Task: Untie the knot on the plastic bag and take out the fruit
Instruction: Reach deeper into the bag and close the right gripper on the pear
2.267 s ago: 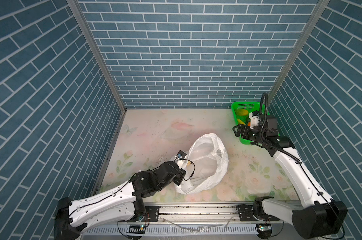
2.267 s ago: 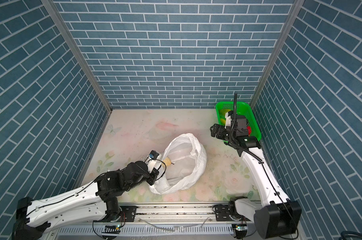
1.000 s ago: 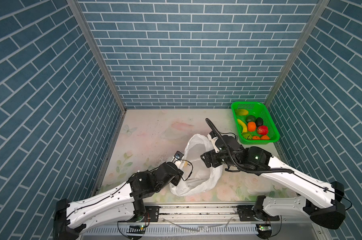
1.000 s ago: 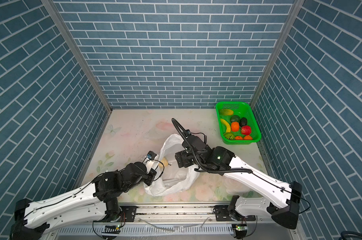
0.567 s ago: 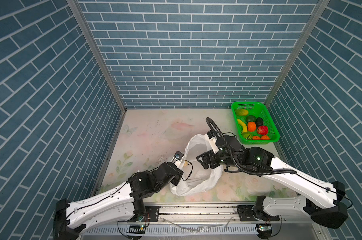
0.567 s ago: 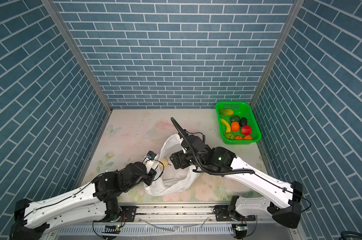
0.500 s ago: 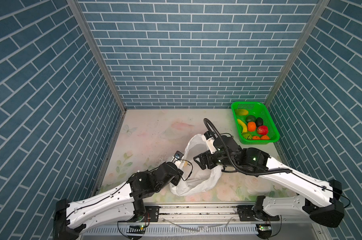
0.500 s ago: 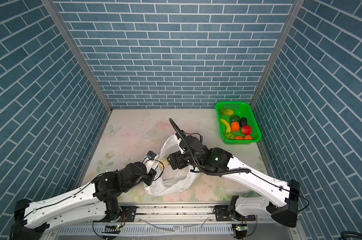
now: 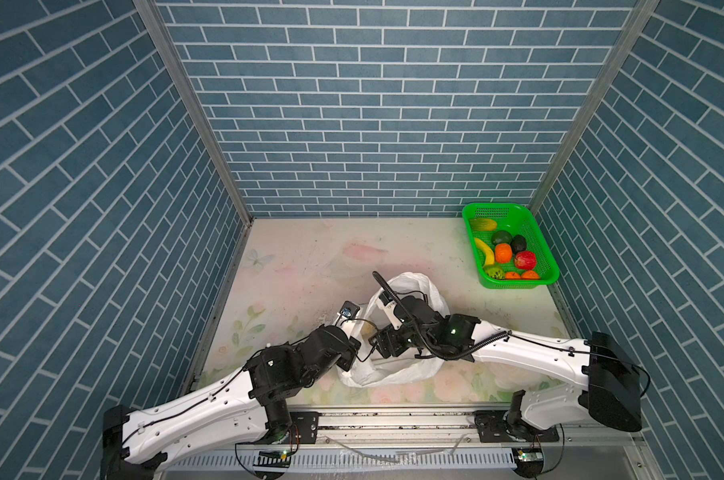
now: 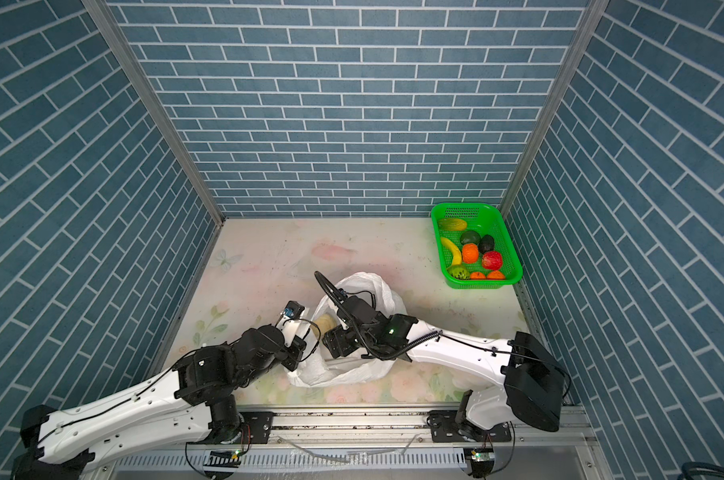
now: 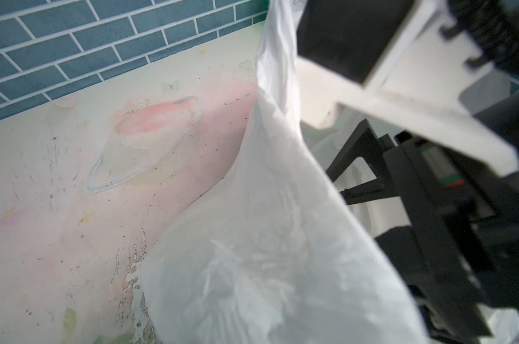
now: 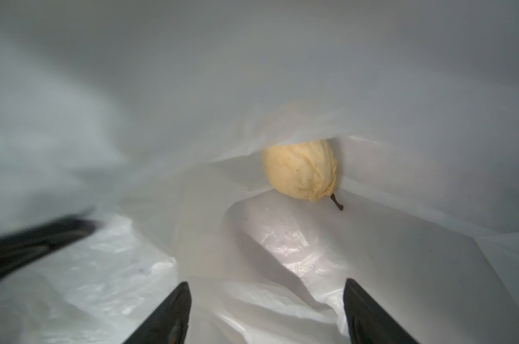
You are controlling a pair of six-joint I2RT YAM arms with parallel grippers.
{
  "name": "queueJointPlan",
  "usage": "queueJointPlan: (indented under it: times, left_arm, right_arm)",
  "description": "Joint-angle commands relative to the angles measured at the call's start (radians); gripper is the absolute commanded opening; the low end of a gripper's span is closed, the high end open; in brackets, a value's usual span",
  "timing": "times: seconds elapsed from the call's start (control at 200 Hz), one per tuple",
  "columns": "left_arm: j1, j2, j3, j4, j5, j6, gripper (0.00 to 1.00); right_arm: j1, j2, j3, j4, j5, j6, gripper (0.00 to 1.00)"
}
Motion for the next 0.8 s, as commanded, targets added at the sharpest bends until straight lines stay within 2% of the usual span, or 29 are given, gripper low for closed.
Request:
queueJointPlan:
  times: [0.0, 0.2, 0.455, 0.64, 0.795]
  left_arm:
    - [-0.002, -0.012, 0.024, -0.025, -0.025, 0.001, 0.0]
    - [-0.003, -0.014, 0.036, -0.031, -0.032, 0.017, 0.0]
    - [-0.001, 0.003, 0.071, -0.035, -0.018, 0.045, 0.0]
    - [-0.001, 0.03, 0.074, -0.036, 0.023, 0.061, 0.0]
    - [-0.001, 0.035, 0.067, -0.064, 0.057, 0.06, 0.0]
  right_arm:
    - [0.016, -0.002, -0.078, 0.1, 0.032, -0.012, 0.78]
    - [0.019, 0.051, -0.129, 0.134, 0.028, 0.011, 0.78]
    - [0.025, 0.15, -0.109, 0.224, 0.039, 0.056, 0.78]
    - [0.02, 0.208, -0.071, 0.328, 0.104, 0.109, 0.86]
    - [0.015, 0.251, -0.015, 0.378, 0.11, 0.136, 0.91]
